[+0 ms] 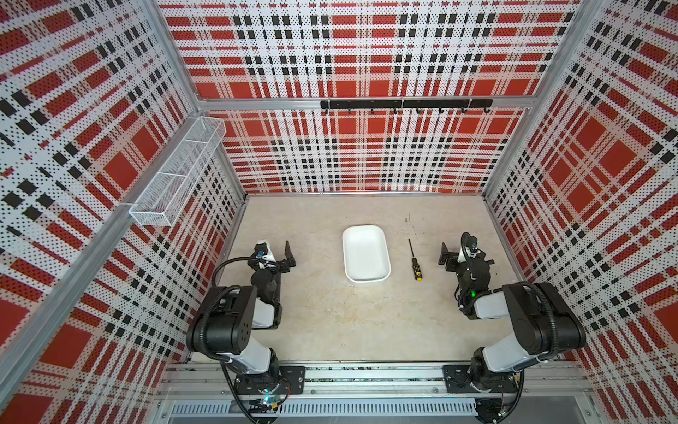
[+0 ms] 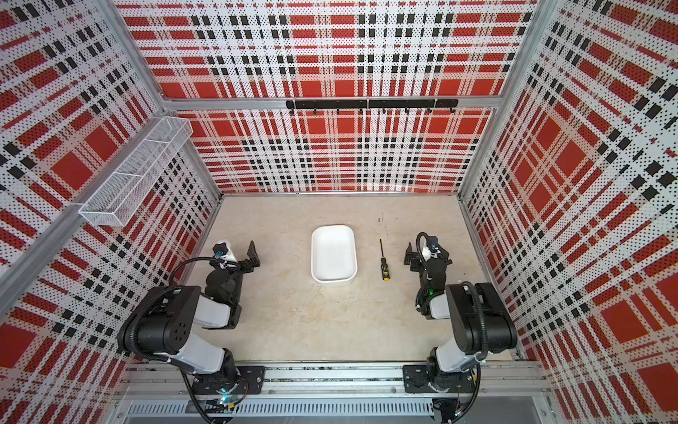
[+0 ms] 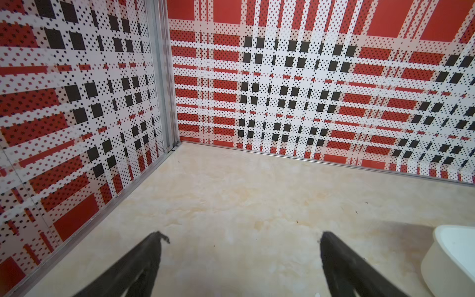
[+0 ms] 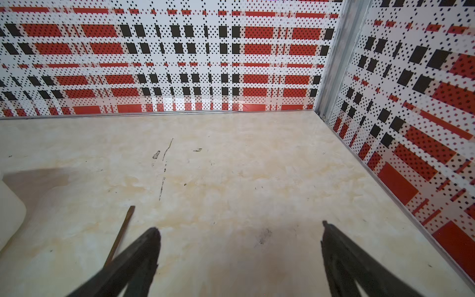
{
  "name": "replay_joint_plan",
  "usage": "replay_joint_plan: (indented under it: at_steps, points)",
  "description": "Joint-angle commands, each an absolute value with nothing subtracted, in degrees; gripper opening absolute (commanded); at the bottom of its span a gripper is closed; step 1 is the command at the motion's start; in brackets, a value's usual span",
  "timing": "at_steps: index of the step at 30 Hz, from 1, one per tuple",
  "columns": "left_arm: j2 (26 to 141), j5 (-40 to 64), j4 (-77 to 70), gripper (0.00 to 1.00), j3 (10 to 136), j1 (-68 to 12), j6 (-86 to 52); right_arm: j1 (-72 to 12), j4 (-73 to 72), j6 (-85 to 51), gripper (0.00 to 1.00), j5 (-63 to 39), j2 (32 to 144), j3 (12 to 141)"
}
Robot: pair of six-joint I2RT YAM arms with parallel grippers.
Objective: Put the screwdriver in the bin
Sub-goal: Pick up the screwdriver from the center of the table.
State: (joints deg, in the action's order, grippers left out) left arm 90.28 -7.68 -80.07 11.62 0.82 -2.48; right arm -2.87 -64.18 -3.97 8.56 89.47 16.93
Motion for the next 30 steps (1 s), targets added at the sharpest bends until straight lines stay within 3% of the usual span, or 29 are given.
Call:
replay_joint_plan:
  at_steps: [1,30]
  points:
    - [90.21,-7.03,-80.6,0.98,11.82,1.05,-1.69,-2.38,-66.02,-3.26,1.0,8.12,90.11,16.79]
    - [90.18,-6.46,-80.69,0.98,11.69,1.03,-1.23,-2.46,-66.08,-3.29,1.0,8.13,90.03,16.73]
